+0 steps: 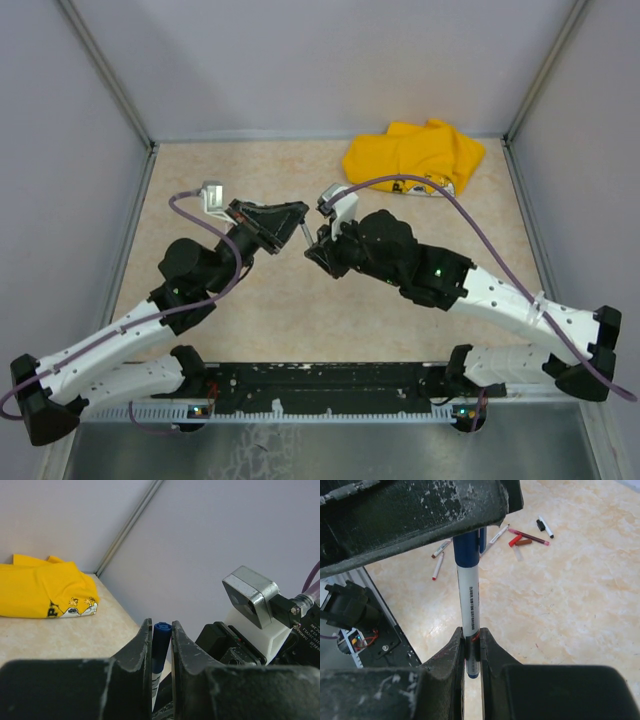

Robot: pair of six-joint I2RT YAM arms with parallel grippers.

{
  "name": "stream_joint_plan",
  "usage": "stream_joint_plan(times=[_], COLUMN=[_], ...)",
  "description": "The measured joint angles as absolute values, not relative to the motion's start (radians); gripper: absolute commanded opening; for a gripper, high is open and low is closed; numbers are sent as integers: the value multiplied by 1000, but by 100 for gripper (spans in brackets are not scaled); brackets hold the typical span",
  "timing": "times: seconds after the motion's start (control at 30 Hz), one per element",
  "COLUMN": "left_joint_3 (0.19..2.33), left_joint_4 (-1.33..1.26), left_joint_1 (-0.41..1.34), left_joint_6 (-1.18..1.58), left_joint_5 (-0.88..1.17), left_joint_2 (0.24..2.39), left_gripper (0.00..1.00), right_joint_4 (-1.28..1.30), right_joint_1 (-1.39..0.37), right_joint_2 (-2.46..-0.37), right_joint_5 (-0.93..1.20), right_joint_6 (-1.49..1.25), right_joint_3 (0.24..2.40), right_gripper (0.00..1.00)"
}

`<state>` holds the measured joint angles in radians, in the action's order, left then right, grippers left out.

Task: Insert the pens into the pen caps
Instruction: Press the pen cap onto the pen.

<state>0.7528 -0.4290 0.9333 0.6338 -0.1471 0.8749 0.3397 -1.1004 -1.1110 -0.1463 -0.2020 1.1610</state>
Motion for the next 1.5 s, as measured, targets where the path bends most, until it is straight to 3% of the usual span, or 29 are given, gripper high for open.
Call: stream_joint_plan(times=[0.47,0.77,1.23,1.5], left_joint_3=[769,770,757,763], left_joint_4=[-491,-484,-344,-289], left_joint_1=[925,924,950,953], left_joint_6=[630,623,606,590], left_joint_5=[-171,-172,-103,-49], left_joint_2=[875,869,852,876], left_gripper=[0,2,13,14], right_joint_4=[483,483,252,161], right_joint_1=[-1082,-1077,-1060,-1048], right_joint_2=[-1207,-1212,-1026,-976], right_joint_5=[-128,-106,23,75], right_joint_6=[-121,-126,-281,-369], right_joint_3=[1359,1361,1017,900], right_gripper=[0,0,0,0])
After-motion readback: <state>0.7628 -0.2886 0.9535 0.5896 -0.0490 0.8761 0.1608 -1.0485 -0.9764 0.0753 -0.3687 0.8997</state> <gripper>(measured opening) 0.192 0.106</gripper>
